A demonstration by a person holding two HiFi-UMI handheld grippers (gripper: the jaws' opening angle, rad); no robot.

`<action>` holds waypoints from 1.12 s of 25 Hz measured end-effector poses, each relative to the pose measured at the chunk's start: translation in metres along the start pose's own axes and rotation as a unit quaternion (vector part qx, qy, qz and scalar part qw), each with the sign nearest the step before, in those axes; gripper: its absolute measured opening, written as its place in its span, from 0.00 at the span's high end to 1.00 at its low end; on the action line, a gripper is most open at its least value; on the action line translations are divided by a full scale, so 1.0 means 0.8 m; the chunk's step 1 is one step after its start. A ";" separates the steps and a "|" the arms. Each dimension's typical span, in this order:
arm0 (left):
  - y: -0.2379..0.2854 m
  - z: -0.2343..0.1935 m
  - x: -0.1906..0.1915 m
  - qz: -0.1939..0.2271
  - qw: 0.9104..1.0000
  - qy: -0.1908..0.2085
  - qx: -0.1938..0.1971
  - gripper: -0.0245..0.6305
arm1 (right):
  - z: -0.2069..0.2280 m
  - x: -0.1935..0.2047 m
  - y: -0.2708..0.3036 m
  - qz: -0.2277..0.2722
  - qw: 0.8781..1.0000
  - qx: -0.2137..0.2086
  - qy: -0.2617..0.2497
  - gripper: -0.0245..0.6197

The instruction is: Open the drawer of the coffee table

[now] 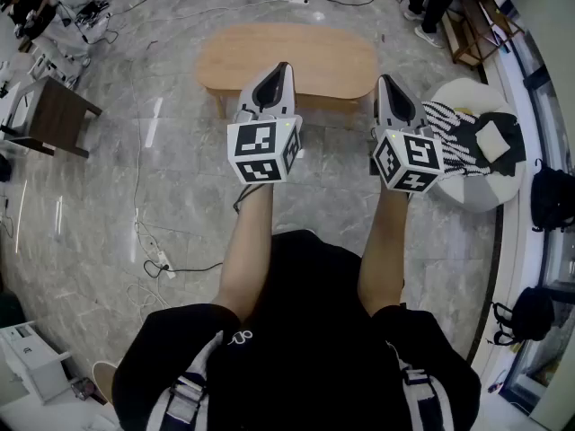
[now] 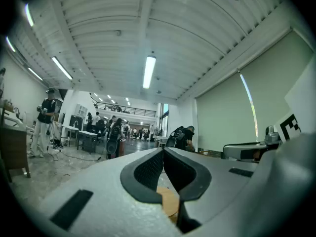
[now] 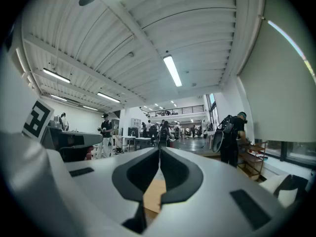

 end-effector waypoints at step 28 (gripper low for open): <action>-0.008 -0.012 -0.005 0.010 1.000 0.002 -0.028 0.95 | 0.014 -0.003 0.008 0.036 0.999 -0.003 0.039 0.94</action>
Point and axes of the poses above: the fingertips, and each gripper's own axes: y forward along the fingers, z to its right, x out of its underside, the point moved 10 cm from there along -y, backward along the fingers, and after that the axes turned 5 degrees about x, right-handed, at the moved point
